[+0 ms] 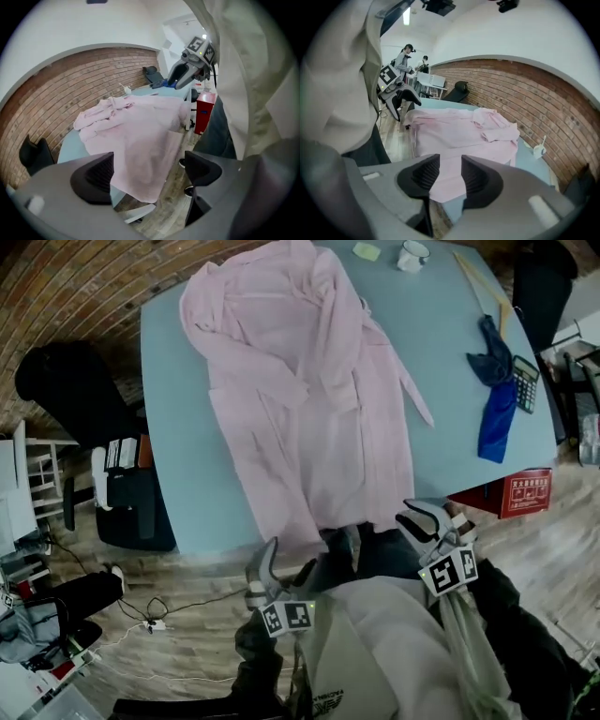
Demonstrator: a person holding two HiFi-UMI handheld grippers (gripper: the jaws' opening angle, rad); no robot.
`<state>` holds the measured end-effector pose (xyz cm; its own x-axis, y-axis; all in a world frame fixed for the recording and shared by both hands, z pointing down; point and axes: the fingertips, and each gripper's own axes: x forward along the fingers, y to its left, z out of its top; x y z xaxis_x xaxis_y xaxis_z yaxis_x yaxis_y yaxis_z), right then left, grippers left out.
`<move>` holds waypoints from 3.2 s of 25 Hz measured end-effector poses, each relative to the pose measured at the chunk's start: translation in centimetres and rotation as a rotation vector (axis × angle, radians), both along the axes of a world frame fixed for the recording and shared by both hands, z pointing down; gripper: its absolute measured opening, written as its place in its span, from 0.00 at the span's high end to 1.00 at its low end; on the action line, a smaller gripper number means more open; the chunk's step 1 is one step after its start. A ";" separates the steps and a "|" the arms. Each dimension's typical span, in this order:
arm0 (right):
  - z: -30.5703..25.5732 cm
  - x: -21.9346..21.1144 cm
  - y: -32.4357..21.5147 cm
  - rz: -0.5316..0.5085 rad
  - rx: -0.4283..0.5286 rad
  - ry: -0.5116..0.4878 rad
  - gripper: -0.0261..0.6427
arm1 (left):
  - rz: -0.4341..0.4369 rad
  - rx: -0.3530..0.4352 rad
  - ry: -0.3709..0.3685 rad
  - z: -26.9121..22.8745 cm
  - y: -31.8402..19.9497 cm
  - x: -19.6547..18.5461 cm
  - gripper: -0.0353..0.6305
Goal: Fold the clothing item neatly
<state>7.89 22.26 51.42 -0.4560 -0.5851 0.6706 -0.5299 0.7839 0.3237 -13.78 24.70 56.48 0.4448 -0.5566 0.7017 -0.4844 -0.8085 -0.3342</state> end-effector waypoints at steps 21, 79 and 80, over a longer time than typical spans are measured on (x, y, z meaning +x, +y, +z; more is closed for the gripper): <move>8.3 1.5 3.2 -0.218 0.366 0.551 0.85 | 0.056 0.416 -0.225 3.7 -2.8 -3.3 0.63; -9.1 2.0 -54.9 0.231 0.365 -0.147 0.94 | -0.591 -0.144 0.396 -11.6 -59.4 -8.9 0.88; -8.5 2.2 -55.6 0.239 0.363 -0.134 0.94 | -0.590 -0.132 0.370 -11.3 -60.2 -8.9 0.88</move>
